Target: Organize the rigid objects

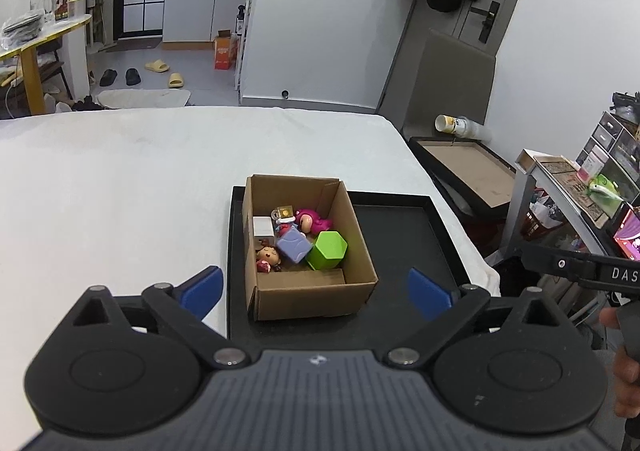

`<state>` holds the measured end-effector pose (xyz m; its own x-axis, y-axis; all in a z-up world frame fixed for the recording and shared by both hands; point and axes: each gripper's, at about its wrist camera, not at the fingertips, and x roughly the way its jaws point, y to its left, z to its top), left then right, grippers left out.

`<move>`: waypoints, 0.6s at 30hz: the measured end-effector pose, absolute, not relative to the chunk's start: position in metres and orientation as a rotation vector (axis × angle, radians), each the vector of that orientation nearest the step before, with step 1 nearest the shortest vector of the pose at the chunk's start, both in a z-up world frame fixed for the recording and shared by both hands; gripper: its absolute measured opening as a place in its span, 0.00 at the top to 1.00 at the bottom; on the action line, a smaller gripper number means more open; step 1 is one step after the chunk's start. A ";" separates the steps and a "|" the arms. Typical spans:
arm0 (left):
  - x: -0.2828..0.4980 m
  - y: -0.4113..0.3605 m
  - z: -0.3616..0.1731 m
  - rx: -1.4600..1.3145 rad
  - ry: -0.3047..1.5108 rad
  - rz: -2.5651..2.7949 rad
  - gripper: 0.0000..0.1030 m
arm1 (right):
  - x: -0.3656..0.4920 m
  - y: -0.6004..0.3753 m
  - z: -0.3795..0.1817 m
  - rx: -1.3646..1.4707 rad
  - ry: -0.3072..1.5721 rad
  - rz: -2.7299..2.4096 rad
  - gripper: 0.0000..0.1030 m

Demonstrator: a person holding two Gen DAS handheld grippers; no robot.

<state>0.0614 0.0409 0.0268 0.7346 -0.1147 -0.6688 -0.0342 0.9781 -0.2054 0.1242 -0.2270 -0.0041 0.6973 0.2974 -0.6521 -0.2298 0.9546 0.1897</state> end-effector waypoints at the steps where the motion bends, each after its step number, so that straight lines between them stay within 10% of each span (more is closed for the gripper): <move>1: 0.061 0.039 0.028 -0.206 0.744 -0.049 0.04 | 0.122 -0.229 -0.004 0.103 0.743 0.289 0.00; 18: 0.042 0.032 0.041 -0.176 0.718 -0.043 0.03 | 0.090 -0.232 -0.010 0.125 0.769 0.269 0.00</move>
<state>0.0418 0.0321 0.0407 0.7529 -0.0995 -0.6506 -0.0209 0.9844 -0.1748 0.0897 -0.2321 -0.0097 0.6865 0.2854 -0.6688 -0.1943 0.9583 0.2095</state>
